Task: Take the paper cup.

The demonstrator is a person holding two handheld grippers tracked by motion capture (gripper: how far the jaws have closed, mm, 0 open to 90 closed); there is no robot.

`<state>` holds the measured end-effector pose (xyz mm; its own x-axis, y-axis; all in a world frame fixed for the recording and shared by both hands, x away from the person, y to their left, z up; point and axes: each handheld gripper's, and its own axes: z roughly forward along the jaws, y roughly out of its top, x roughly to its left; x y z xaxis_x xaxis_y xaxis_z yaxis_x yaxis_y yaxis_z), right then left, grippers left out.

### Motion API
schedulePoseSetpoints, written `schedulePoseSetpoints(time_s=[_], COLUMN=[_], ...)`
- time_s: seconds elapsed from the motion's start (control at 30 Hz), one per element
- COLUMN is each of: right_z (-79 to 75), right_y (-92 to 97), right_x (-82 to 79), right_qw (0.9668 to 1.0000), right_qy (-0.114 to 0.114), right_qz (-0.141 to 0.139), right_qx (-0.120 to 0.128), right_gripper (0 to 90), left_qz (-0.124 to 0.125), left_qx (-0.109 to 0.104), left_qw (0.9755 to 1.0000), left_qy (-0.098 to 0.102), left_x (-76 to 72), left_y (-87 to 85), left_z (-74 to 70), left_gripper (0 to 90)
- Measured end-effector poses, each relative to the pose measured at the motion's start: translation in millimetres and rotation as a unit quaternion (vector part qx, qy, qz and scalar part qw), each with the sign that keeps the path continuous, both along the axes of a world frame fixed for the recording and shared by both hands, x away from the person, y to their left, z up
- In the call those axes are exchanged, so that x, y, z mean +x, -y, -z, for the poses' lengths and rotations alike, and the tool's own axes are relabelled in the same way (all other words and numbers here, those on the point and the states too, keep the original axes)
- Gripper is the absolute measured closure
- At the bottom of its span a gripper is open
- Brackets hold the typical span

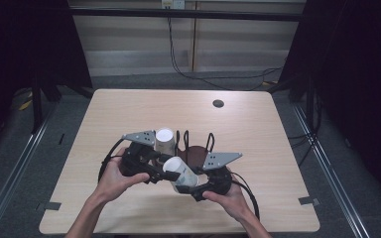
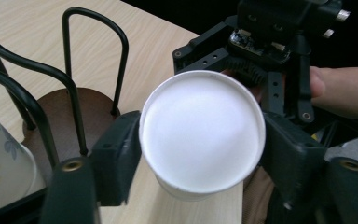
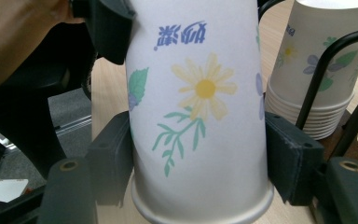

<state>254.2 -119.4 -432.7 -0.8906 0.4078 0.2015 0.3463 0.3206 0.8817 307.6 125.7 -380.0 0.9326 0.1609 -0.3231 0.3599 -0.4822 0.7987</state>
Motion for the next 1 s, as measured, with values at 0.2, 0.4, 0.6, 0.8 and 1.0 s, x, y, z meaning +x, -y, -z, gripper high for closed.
schedulePoseSetpoints(time_s=[0.2,0.4,0.6,0.8,1.0], right_z=[-0.6,-1.2,0.1,0.0,-3.3], right_y=[2.0,6.6,11.3,16.1,19.7], right_x=[0.4,2.2,5.0,7.7,9.4], right_qw=[1.0000,0.9999,0.9996,0.9990,0.9976], right_qy=[0.000,-0.006,-0.012,-0.021,-0.026], right_qz=[0.000,0.005,0.011,0.015,0.013], right_qx=[-0.004,-0.010,-0.023,-0.038,-0.062], right_gripper=[32.6,33.0,33.1,33.2,33.2], left_qz=[0.001,-0.007,-0.020,-0.025,-0.021], left_qx=[0.003,0.011,0.026,0.036,0.047], left_qw=[1.0000,0.9999,0.9992,0.9984,0.9978], left_qy=[0.000,0.011,0.024,0.036,0.041], left_x=[-0.2,0.6,2.1,1.7,1.6], left_y=[0.9,-0.9,-4.4,-5.3,-2.8], left_z=[2.0,2.9,6.2,9.1,13.9], left_gripper=[21.4,20.2,19.9,19.2,19.5])
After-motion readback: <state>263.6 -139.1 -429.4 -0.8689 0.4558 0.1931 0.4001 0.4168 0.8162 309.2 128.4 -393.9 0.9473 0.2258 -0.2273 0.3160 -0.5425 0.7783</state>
